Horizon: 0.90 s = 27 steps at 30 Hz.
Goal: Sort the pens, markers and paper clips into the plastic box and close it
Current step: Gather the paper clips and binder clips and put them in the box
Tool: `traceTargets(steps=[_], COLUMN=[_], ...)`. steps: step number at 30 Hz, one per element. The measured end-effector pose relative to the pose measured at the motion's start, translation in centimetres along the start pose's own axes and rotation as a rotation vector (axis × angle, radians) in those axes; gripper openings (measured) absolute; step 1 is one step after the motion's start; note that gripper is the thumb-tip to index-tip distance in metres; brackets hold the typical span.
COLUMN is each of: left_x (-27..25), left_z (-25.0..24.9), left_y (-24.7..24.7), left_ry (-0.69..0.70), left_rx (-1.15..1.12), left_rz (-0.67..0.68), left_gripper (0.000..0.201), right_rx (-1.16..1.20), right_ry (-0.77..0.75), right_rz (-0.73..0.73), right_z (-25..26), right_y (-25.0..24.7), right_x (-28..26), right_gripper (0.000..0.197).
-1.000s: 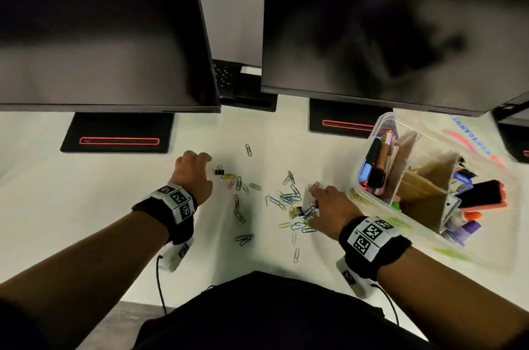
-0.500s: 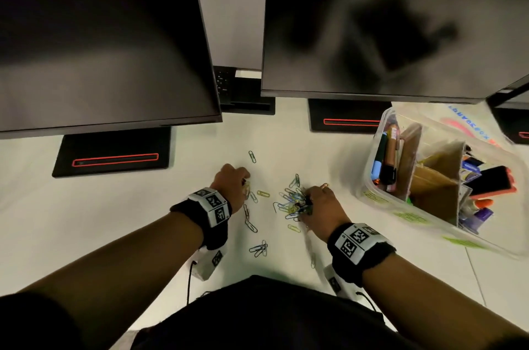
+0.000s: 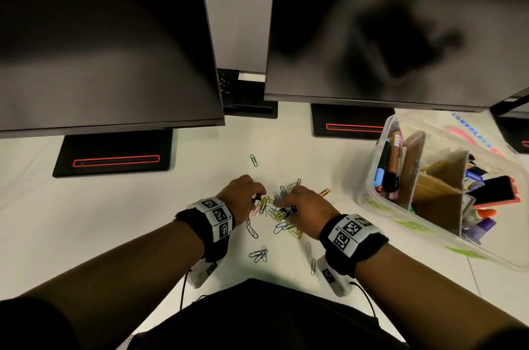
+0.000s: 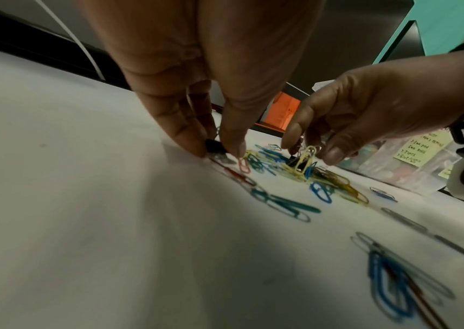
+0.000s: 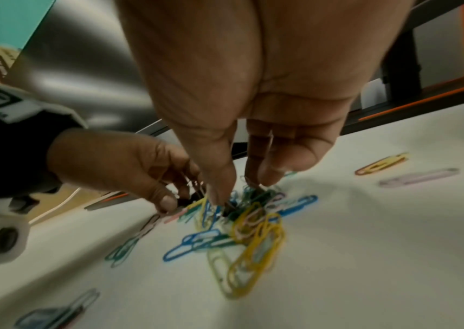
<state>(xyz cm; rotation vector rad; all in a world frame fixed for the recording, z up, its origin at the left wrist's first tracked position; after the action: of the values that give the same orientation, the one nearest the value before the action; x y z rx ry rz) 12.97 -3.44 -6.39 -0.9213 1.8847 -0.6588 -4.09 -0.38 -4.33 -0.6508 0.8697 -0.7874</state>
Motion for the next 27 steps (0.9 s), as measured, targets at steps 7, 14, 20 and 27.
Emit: traceTargets(steps=[7,14,20,27], left_x=[0.5,0.5,-0.1,-0.4], left_z=[-0.6,-1.0,-3.2,-6.3], left_y=[0.1,-1.2,-1.4,0.1], left_ry=[-0.029,-0.074,-0.026,0.028], left_rx=[0.042,-0.053,-0.109,-0.126], left_rz=[-0.004,-0.04,-0.027,0.013], left_gripper=[0.028,0.028,0.03,0.032], right_rx=[0.044,0.398,0.465,0.564], right_ry=[0.04,0.17,0.256,0.431], right_rz=[-0.046,-0.262,-0.197,-0.194], right_z=[-0.1,-2.4,-4.5,-6.8], right_y=[-0.5,-2.8,-2.6,-2.2], right_x=[0.3,-0.9,-1.9,-3.8], right_gripper=[0.029,0.021,0.036,0.049])
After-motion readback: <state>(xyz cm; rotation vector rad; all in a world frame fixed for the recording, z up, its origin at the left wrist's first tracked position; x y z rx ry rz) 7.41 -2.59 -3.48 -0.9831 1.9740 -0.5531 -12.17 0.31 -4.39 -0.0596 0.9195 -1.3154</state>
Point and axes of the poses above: each hand's wrist, its own x-axis towards the middle knuckle, its own y-axis out of the palm, z = x × y, the point moved 2 cm from there along x, towards the middle knuckle, and after that the axes turned 6 degrees about -y, right-handed, at the moved point
